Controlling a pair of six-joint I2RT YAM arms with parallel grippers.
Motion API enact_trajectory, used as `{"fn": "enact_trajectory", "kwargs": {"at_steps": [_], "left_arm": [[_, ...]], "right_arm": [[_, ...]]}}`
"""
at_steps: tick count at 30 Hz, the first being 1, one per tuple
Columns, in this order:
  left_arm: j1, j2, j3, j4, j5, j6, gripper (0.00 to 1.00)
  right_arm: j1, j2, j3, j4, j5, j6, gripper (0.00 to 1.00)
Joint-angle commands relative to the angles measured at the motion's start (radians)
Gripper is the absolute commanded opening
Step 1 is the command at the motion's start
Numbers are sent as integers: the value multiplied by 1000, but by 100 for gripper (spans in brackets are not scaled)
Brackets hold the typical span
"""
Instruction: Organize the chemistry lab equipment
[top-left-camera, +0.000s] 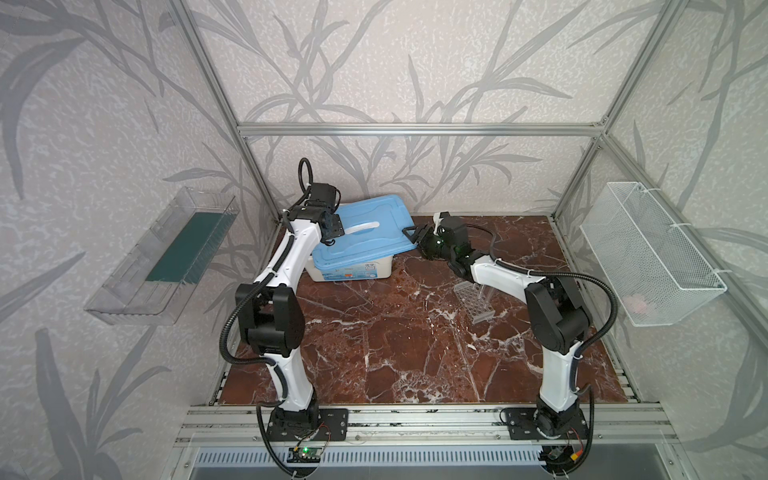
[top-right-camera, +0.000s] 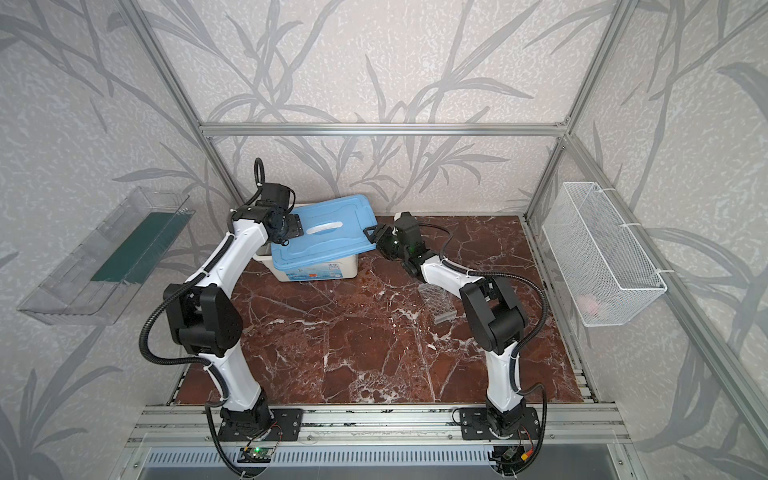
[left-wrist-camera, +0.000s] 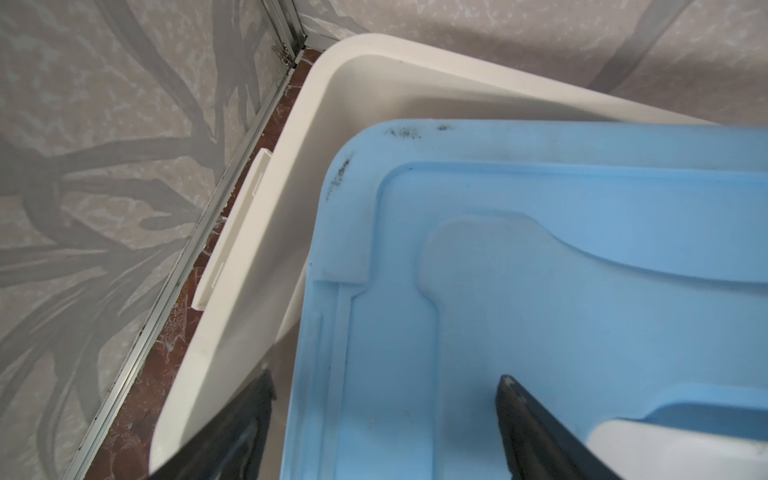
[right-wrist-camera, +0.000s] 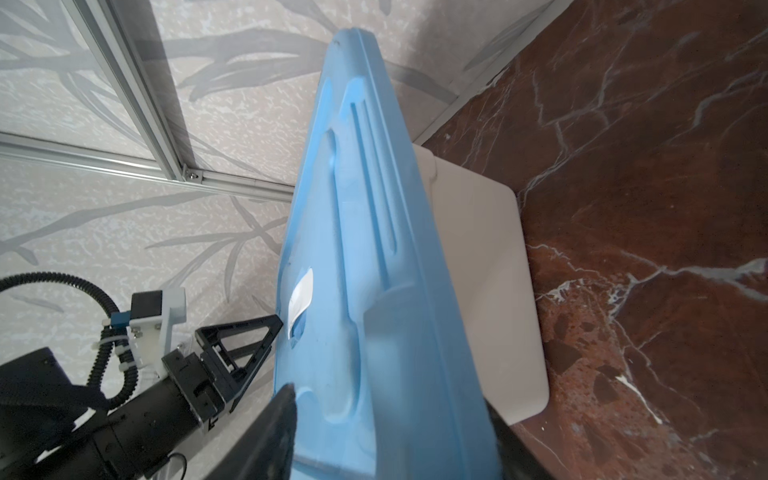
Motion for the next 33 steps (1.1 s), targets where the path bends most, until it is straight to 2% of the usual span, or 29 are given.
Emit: {"fn": "enact_trajectory", "kwargs": {"at_steps": [1,6,9,12,16,17,18,23,27,30,33], "left_arm": [[8,39,55,-91,-58,16,85],[12,78,110,-114,-96,41,85],[16,113,144,-126,-121,57,85],[26,146,177,-135,-119,64,85],[26,176,211,-151,-145,71,85],[26,176,210,-150,-145,72,85],[27,174,206,-146,-144,73,85],[27,192,235,-157,-149,79,85],[26,187,225,-155,-157,73,85],[27,169,205,-139,-151,63,85],[28,165,214,-128,-131,59,85]], "right_arm": [[7,29,58,-61,-73,-49,66],[13,27,124,-202,-102,-131,71],[22,30,203,-368,-104,-233,75],[23,52,271,-469,-138,-282,78],[18,79,377,-676,-113,-404,84],[15,88,403,-718,-114,-428,98],[11,100,433,-769,-117,-455,100],[8,126,508,-904,-99,-567,100],[11,113,545,-1022,-27,-665,97],[12,90,517,-997,-66,-682,95],[13,50,446,-892,-138,-650,95]]}}
